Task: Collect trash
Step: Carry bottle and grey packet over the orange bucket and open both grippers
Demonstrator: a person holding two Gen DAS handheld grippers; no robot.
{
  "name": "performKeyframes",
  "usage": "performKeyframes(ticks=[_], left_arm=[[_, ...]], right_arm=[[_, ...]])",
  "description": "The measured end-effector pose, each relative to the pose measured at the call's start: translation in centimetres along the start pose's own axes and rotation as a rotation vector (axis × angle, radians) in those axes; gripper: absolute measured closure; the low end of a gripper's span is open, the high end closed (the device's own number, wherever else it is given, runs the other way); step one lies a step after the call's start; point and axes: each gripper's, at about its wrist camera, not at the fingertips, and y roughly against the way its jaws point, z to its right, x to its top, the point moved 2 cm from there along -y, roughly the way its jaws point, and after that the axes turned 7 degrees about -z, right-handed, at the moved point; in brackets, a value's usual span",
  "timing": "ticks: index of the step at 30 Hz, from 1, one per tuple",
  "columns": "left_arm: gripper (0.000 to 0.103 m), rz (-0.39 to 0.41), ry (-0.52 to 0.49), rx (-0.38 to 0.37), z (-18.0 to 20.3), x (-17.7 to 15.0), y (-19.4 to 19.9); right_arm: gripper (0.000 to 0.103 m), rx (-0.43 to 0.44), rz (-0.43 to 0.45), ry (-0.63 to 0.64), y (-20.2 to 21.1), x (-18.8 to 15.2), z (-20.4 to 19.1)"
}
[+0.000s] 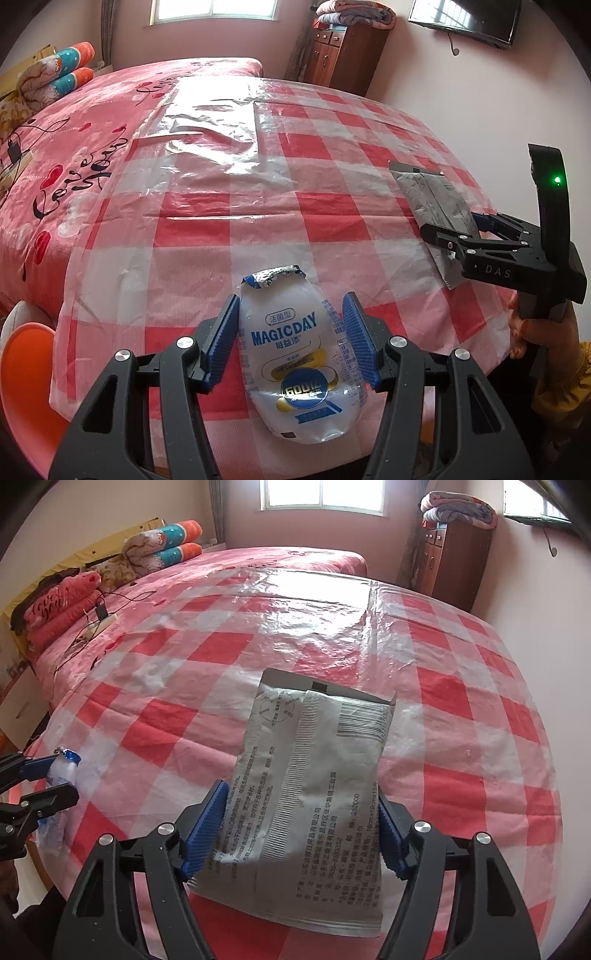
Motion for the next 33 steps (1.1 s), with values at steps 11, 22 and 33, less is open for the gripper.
performKeyframes(ticks=[11,22,33], left_arm=[[0.045,0.046,0.006,0.014,-0.9,-0.5,2.1],[0.045,0.088,0.073,0.093,-4.9,-1.7,4.6],[0.045,0.094,0.176,0.220,-10.9,-4.6,6.6]], right_arm=[[0.030,0.068,0.013,0.001,2.2,-0.6,-2.8],[0.030,0.221,0.016,0.044,4.2,0.9,-7.5],[0.030,0.339,-0.007,0.211,5.0,2.4,-16.1]])
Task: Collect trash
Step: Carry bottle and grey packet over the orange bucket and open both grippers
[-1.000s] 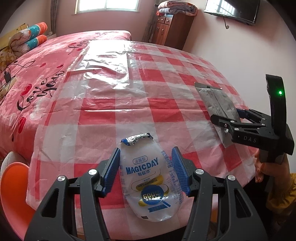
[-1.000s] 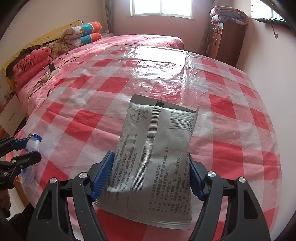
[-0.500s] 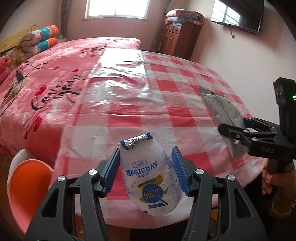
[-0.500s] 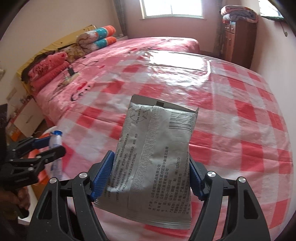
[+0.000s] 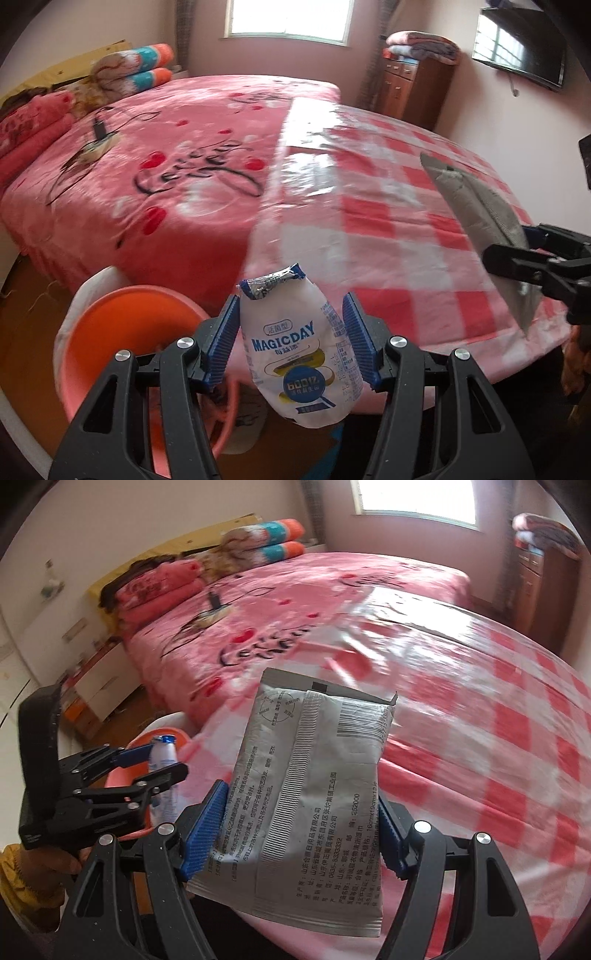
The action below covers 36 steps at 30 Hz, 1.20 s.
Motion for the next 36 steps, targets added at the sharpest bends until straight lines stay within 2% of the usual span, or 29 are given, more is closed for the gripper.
performKeyframes(ticks=[16,24,32,36], left_arm=[[0.045,-0.050,0.181,0.111,-9.1,-4.4,-0.7],[0.045,-0.084,0.262,0.156,-12.4,-6.2,-1.6],[0.045,-0.101,0.337,0.217,-15.3,-7.1,-1.8],[0.034,-0.113,0.370,0.259,-16.4,-7.6,-1.9]], right_arm=[[0.030,0.131,-0.118,0.224,-6.0,2.5,-11.2],[0.029,0.175,-0.174,0.288,-9.0,2.7,-14.5],[0.027,0.206,-0.187,0.350,-10.8,3.2,-17.8],[0.018,0.204,-0.188,0.392,-11.7,3.1,-19.2]])
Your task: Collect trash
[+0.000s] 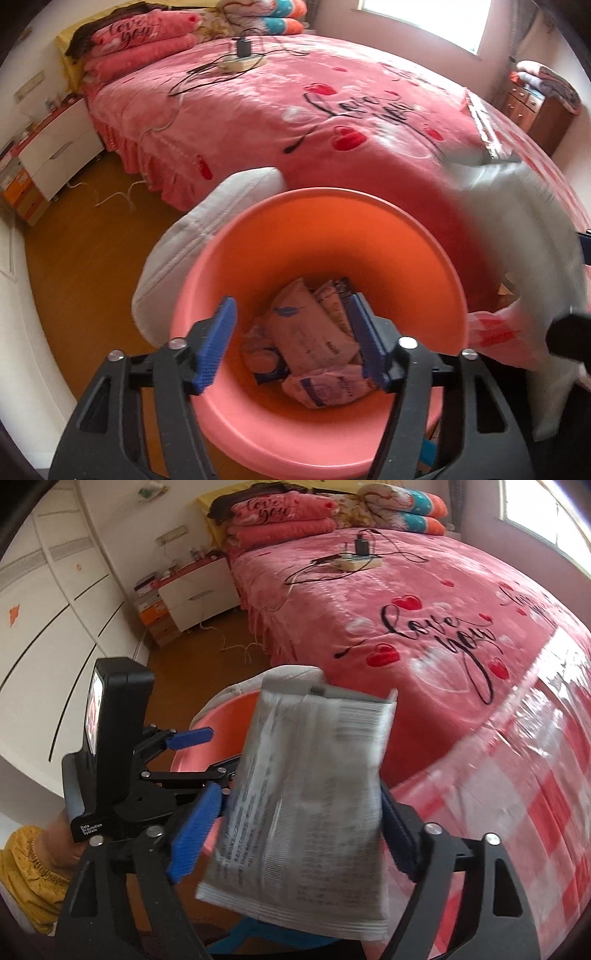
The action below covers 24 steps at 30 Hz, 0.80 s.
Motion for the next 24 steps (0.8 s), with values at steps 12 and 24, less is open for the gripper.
performKeyframes(ticks=[12,24], left_arm=[[0.014,-0.004,-0.023,0.064,0.7,0.3,-0.1],[0.013,0.087,-0.138,0.072,5.9,1.7,2.4]], right_arm=[[0.011,-0.043,0.076,-0.116,2.0,-1.8,3.6],[0.010,-0.146,0.191,-0.285,6.9,-4.8,9.7]])
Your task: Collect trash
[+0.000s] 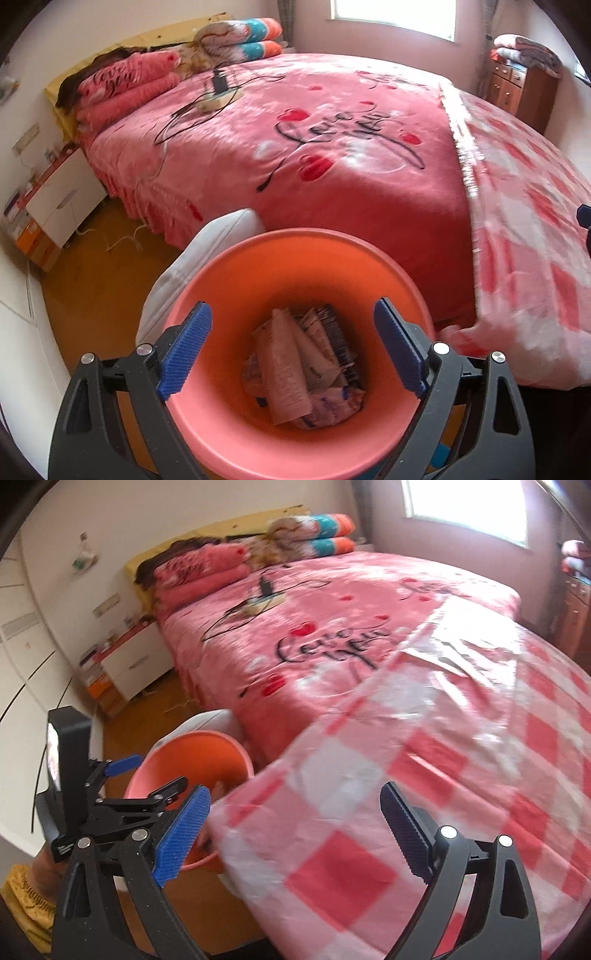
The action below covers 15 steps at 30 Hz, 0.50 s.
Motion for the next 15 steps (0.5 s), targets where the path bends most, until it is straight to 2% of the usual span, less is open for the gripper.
performKeyframes(ticks=[15], left_arm=[[0.013,0.107,-0.085,-0.112,7.2,3.6,3.8]], right_arm=[[0.008,-0.118,0.096,-0.106,5.2,-2.8,5.5]])
